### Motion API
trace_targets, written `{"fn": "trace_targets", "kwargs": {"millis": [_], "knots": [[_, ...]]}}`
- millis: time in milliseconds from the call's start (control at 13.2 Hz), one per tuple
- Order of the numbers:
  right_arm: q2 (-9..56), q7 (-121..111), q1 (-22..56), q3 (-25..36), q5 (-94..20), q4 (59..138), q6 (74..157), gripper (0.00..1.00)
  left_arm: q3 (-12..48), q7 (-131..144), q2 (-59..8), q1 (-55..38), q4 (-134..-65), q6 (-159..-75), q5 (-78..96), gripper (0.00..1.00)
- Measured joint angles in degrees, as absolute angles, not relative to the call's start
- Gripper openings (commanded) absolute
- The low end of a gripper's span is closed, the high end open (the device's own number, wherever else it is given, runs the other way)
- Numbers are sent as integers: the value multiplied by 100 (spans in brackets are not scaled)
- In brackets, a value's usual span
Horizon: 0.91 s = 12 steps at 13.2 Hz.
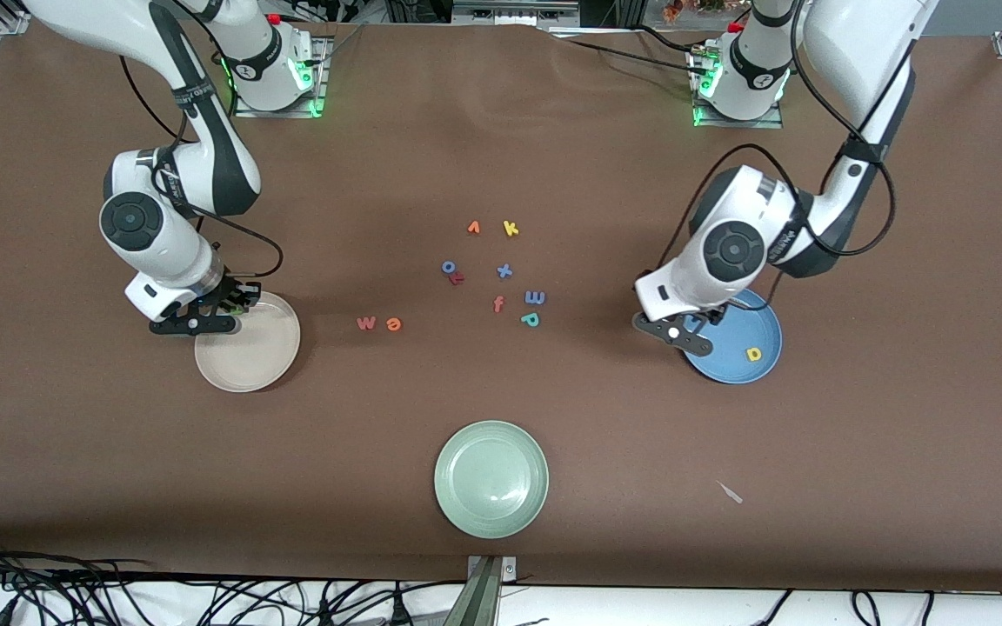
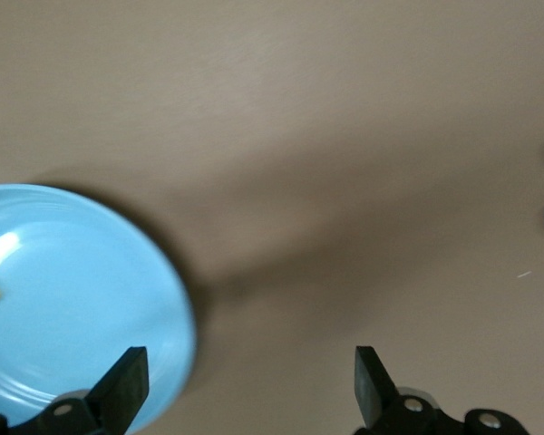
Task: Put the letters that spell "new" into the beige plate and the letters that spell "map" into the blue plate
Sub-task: 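Place a on blue plate while the right gripper puts n on beige plate, then grasp blue m with the left gripper while the right gripper grasps pink m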
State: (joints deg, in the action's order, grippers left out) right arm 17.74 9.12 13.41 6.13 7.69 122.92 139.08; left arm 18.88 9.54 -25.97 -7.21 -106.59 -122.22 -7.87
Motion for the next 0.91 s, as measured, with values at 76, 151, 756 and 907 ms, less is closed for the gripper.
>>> {"fn": "trace_targets", "kwargs": {"millis": [76,151,756,907], "knots": [[1826,973,1342,601,766,12268,13951,60,1915,1400,-2636,-899,-10571,-12222,-775,100],[1865,1111,1342,565,765,12222,13963,61,1926,1904,-2729,-1123,-10437,-12225,-754,100],[2439,3720,1443,-633,757,11611,13972,67,1925,4017,-4182,-2491,-9481,-13053,-727,100],[2677,4017,1537,-667,757,11476,14115,67,1874,4045,-4274,-2534,-9459,-13065,-727,94]]}}
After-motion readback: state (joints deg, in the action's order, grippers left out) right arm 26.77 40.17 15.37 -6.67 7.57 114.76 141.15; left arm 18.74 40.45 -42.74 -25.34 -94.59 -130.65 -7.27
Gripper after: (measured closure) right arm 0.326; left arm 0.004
